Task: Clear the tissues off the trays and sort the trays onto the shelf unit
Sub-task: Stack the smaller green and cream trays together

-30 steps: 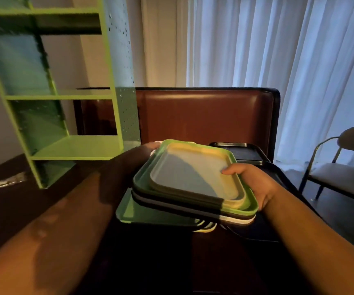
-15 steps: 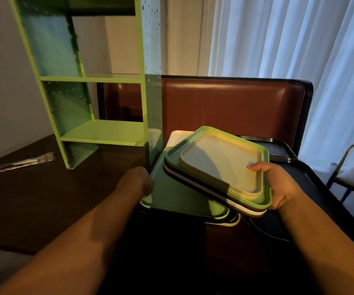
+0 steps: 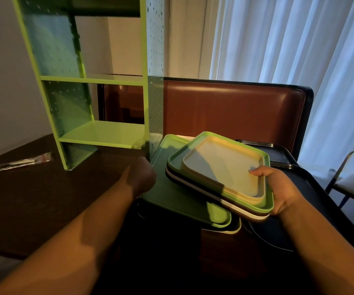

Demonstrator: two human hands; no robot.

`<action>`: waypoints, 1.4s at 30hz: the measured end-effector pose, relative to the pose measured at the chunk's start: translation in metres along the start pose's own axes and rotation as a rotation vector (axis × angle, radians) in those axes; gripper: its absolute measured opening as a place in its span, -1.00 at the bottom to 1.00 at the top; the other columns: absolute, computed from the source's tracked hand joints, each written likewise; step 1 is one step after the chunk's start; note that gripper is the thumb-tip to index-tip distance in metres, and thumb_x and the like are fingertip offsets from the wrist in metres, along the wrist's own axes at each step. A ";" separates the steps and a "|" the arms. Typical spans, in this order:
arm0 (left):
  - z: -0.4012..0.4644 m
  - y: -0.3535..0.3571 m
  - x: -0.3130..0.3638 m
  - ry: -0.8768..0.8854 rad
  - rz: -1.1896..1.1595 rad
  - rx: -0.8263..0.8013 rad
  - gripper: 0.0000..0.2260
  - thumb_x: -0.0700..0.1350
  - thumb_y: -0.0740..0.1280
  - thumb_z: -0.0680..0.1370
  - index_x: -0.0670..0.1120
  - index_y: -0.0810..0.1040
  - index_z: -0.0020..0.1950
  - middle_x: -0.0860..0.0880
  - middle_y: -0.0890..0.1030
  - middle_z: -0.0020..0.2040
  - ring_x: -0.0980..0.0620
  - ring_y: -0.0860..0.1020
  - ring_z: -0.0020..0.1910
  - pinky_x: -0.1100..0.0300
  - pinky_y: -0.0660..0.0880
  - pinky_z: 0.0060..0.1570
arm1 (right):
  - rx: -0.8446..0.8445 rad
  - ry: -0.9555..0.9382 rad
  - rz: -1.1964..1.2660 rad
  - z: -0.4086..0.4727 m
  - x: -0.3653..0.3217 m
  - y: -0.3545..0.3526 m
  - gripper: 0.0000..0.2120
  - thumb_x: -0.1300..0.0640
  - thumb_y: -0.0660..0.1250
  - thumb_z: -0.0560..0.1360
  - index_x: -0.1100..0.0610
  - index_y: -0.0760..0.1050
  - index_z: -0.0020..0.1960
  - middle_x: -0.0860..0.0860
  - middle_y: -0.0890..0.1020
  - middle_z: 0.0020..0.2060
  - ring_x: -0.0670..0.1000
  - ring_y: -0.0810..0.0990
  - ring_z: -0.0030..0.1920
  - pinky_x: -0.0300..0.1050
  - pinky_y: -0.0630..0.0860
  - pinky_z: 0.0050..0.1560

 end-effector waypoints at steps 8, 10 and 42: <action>0.000 0.005 -0.003 0.029 -0.236 -0.045 -0.81 -0.11 0.20 0.65 -0.19 0.53 0.08 -0.09 0.56 -0.09 0.04 0.53 -0.18 0.20 0.44 -0.30 | -0.053 -0.037 -0.039 -0.009 -0.016 0.011 -0.66 0.22 0.18 0.53 0.17 0.55 0.26 0.24 0.65 0.02 0.29 0.63 -0.05 0.20 0.59 -0.06; -0.001 0.005 0.001 0.043 -0.268 -0.059 -0.80 -0.11 0.19 0.66 -0.20 0.54 0.11 -0.15 0.59 -0.02 -0.03 0.57 -0.10 0.12 0.53 -0.16 | -0.055 -0.057 -0.046 -0.011 -0.019 0.010 -0.65 0.23 0.17 0.54 0.18 0.53 0.28 0.25 0.64 0.07 0.29 0.62 -0.02 0.21 0.57 -0.03; -0.011 0.043 0.088 -0.235 -1.286 -0.720 -0.67 -0.01 0.21 0.63 -0.21 0.45 0.26 -0.26 0.58 0.11 -0.21 0.60 0.02 -0.05 0.54 0.04 | -0.142 -0.080 0.018 -0.009 -0.029 0.003 -0.60 0.17 0.17 0.57 0.16 0.53 0.37 0.24 0.67 0.10 0.29 0.67 -0.02 0.20 0.66 -0.10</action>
Point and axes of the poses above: each hand's wrist, its own z-axis towards the middle knuckle, its own y-axis out of the palm, x = y × z, the point moved 7 cm from there along z, towards the middle knuckle
